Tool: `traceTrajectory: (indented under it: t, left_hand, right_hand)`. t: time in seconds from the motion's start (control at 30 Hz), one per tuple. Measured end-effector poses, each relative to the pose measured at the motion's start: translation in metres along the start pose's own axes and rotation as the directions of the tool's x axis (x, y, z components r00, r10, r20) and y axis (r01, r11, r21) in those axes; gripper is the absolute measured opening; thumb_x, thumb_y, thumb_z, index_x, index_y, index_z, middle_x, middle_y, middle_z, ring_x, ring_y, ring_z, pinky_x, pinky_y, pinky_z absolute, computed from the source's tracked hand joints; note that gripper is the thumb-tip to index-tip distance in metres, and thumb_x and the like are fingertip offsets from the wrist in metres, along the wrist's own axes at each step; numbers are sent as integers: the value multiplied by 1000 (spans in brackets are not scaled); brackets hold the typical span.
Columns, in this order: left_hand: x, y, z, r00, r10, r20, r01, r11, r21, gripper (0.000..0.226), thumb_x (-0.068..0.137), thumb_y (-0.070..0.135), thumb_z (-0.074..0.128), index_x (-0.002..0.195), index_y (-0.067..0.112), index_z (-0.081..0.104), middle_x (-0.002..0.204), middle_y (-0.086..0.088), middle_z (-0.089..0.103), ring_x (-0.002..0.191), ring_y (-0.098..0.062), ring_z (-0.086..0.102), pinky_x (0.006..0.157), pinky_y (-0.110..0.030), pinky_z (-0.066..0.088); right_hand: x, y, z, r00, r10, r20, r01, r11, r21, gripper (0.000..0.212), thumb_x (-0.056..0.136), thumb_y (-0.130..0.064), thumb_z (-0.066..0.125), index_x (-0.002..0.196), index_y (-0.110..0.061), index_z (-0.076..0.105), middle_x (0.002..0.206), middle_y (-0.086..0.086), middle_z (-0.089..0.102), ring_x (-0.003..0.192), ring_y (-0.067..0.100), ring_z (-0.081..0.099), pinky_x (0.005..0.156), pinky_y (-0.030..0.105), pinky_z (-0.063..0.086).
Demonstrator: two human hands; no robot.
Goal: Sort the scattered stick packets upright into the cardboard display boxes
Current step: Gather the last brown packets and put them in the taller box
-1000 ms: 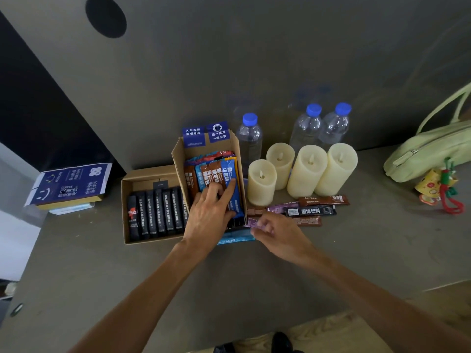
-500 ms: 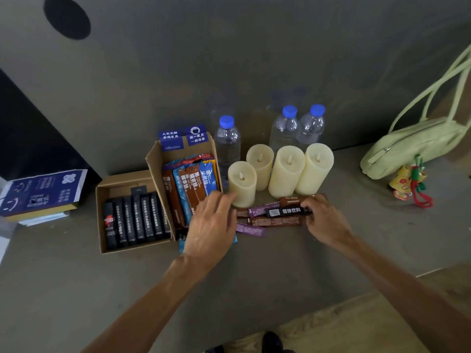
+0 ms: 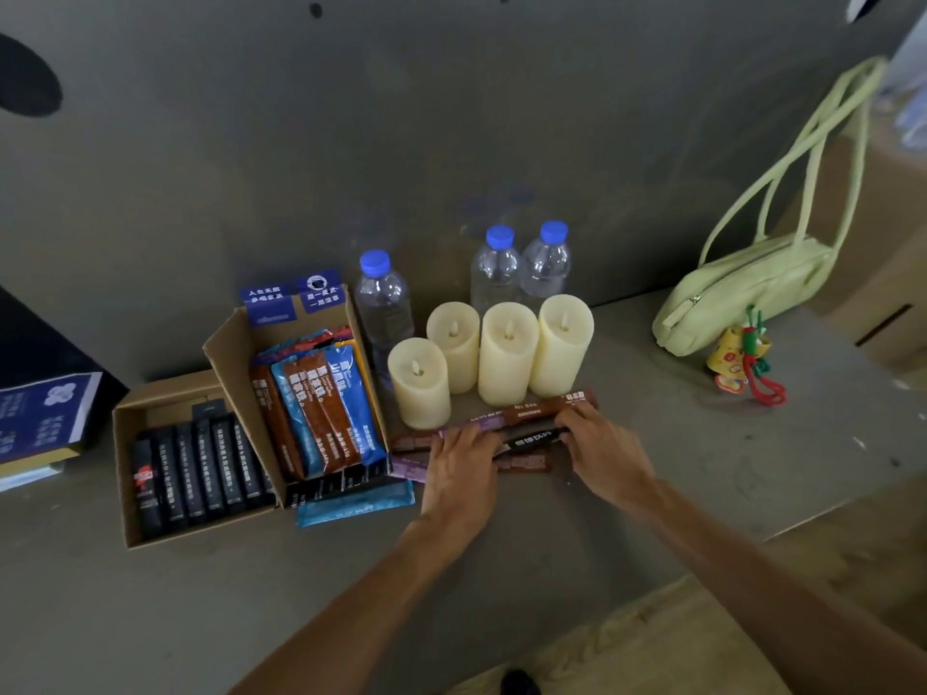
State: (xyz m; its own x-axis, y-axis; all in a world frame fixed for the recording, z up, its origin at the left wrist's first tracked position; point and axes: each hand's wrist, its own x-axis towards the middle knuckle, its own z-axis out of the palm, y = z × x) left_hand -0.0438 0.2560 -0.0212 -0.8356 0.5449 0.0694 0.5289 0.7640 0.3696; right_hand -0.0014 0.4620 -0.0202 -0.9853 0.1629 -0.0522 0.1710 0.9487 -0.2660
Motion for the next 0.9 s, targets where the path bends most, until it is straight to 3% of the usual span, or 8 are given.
traceTrajectory:
  t: [0.1,0.17,0.3,0.37,0.47,0.67,0.8,0.9]
  left_hand:
    - [1,3,-5,997,-70,-33,66,991,-120,15,92,23,62,106,25,66,107,7,62,104,-13,54,101,-36,43]
    - [5,8,-16,992,-121,-37,107,958,-266,9,93,22,64,101,23,67,99,10,62,92,-6,56,91,-28,49]
    - [17,19,-50,954,-300,23,239,711,-661,10,92,20,68,101,22,69,92,12,71,85,3,65,74,-11,48]
    - [21,23,-63,942,-334,31,231,577,-783,10,92,11,68,101,14,69,89,3,73,76,2,67,69,-12,51]
    - [19,26,-80,931,-364,11,203,494,-845,10,95,8,62,103,10,69,85,-6,73,68,-4,67,70,-19,56]
    - [0,4,-108,910,-400,-106,154,564,-811,14,95,8,62,105,12,71,75,5,68,64,1,63,63,-12,50]
    - [-24,-24,-126,873,-444,-203,133,617,-776,15,93,14,66,106,22,70,83,8,71,78,-8,68,74,-24,56]
    - [-42,-48,-141,820,-511,-256,142,616,-775,13,93,14,67,103,21,68,86,6,72,78,-12,69,75,-27,57]
  right_hand:
    - [-4,10,-1,1000,-6,7,5,988,154,11,99,-19,53,104,-20,63,106,-5,60,92,22,64,73,33,48]
    - [-6,15,-7,999,23,22,-29,953,303,13,98,-15,56,100,-21,68,87,-13,63,79,12,67,70,26,46]
    - [-18,8,-30,986,53,157,-128,847,516,13,97,-21,61,90,-29,68,64,-12,68,58,1,65,58,13,45]
    - [-22,1,-38,983,38,182,-136,813,566,16,95,-20,64,82,-29,68,62,-9,69,58,5,65,60,18,46]
    - [-25,-13,-44,978,16,207,-142,779,611,17,94,-20,65,80,-28,69,59,-6,68,55,7,64,62,21,47]
    - [-24,-61,-49,975,-90,204,-75,728,682,1,90,-21,70,90,-21,70,81,-5,75,53,15,63,56,26,52]
    - [-19,-110,-38,962,-179,206,9,777,630,9,92,-23,69,84,-19,68,72,-1,73,54,13,69,58,25,54]
    - [-19,-154,-27,965,-183,188,36,801,598,14,93,-25,67,82,-17,67,61,-3,68,53,1,65,55,14,47]
